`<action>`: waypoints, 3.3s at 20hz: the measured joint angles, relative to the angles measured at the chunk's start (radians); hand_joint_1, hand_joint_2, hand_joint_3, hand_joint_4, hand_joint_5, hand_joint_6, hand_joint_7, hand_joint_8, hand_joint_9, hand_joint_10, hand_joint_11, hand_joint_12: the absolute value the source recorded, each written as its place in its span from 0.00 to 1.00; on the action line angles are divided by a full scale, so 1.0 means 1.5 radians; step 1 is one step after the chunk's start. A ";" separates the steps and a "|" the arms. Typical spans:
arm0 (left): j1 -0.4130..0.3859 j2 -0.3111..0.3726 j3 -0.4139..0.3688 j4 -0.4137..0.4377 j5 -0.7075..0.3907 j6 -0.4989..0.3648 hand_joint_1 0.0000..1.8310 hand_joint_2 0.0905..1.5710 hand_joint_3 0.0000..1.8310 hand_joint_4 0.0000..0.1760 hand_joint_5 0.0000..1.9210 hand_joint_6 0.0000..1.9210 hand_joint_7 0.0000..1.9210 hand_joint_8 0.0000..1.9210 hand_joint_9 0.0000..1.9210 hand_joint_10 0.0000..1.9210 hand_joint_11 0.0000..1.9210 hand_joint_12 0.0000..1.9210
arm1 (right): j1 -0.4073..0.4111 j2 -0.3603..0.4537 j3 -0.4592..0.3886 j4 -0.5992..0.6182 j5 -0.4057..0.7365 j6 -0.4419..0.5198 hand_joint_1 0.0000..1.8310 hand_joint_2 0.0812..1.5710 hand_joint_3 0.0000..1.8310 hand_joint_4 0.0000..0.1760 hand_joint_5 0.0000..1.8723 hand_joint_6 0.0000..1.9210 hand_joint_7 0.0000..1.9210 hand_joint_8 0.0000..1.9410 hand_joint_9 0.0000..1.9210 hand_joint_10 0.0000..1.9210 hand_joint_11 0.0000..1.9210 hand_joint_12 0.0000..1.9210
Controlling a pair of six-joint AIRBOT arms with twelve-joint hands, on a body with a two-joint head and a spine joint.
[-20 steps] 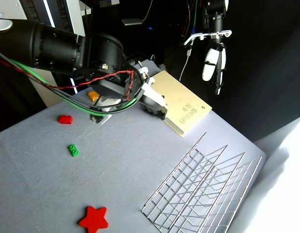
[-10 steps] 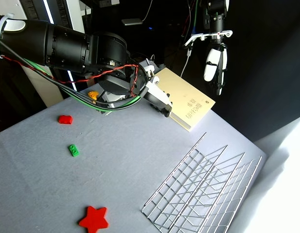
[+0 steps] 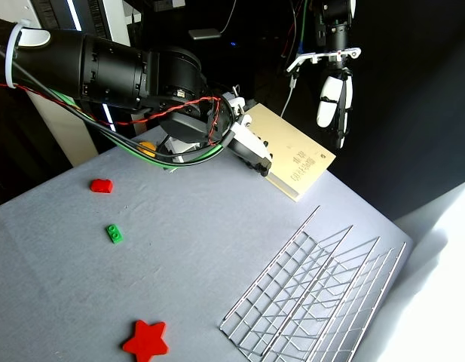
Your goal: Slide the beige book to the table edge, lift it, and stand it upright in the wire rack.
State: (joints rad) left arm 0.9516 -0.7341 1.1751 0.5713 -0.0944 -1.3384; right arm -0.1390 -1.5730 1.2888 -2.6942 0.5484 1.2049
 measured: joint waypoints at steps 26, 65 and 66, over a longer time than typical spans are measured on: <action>-0.043 -0.062 0.056 -0.085 0.126 -0.011 0.31 0.58 0.00 0.00 0.01 0.00 0.00 0.00 0.00 0.00 0.00 0.03 | 0.001 -0.034 0.006 -0.004 -0.035 0.014 0.10 0.68 0.00 0.00 0.14 0.00 0.14 0.00 0.13 0.00 0.00 0.33; -0.044 -0.083 0.032 -0.072 0.142 0.009 0.36 0.58 0.00 0.00 0.09 0.00 0.08 0.00 0.06 0.00 0.00 0.17 | 0.075 0.390 -0.177 -0.004 -0.001 -0.003 0.11 0.67 0.00 0.00 0.14 0.00 0.15 0.00 0.14 0.00 0.00 0.33; -0.044 -0.083 0.032 -0.072 0.141 0.009 0.35 0.59 0.00 0.00 0.08 0.00 0.08 0.00 0.06 0.00 0.00 0.15 | 0.077 0.392 -0.177 -0.006 0.000 0.006 0.10 0.68 0.00 0.00 0.13 0.00 0.14 0.00 0.13 0.00 0.00 0.32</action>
State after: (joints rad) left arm 0.8860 -0.8585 1.2236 0.4629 0.1177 -1.3247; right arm -0.0238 -0.9844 1.0229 -2.7026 0.5484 1.2133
